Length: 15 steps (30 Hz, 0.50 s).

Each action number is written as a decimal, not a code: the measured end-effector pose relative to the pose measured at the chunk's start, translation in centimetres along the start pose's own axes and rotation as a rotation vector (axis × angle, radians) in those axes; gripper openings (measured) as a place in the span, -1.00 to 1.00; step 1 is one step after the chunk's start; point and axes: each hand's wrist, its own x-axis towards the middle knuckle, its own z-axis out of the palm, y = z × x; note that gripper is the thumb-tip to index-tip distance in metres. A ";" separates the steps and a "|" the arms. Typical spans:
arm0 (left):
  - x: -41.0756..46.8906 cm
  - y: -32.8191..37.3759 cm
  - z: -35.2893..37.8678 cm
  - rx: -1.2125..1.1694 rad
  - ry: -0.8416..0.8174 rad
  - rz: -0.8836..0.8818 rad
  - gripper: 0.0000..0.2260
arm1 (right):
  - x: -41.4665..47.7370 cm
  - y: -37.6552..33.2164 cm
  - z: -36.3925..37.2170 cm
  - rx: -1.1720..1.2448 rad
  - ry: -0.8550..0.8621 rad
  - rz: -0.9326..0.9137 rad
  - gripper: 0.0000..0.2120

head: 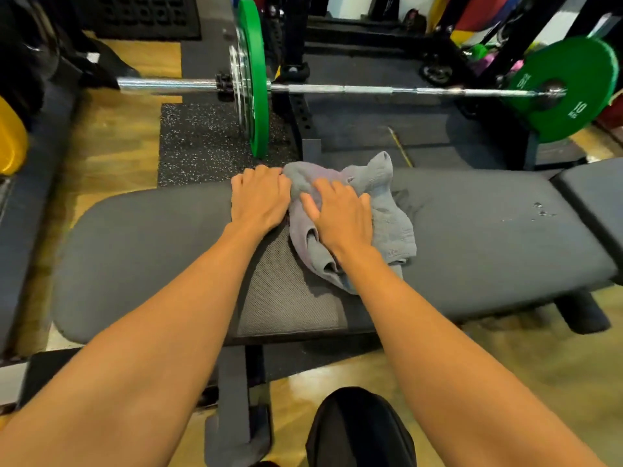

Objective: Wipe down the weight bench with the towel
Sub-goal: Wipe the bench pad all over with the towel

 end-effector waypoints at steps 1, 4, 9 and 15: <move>-0.2 0.3 -0.1 0.017 -0.030 -0.003 -0.68 | -2.2 0.5 -0.6 -0.006 0.013 -0.004 -0.67; -1.1 1.3 0.3 0.051 -0.118 0.013 -0.62 | -7.6 1.9 -2.5 -0.045 0.037 0.001 -0.64; -0.7 2.0 0.9 0.032 -0.138 0.082 -0.59 | -10.3 2.9 -3.2 -0.081 0.063 0.014 -0.69; 0.6 2.4 1.9 -0.001 -0.016 0.057 -0.67 | -0.8 4.6 0.7 -0.117 0.208 0.010 -0.69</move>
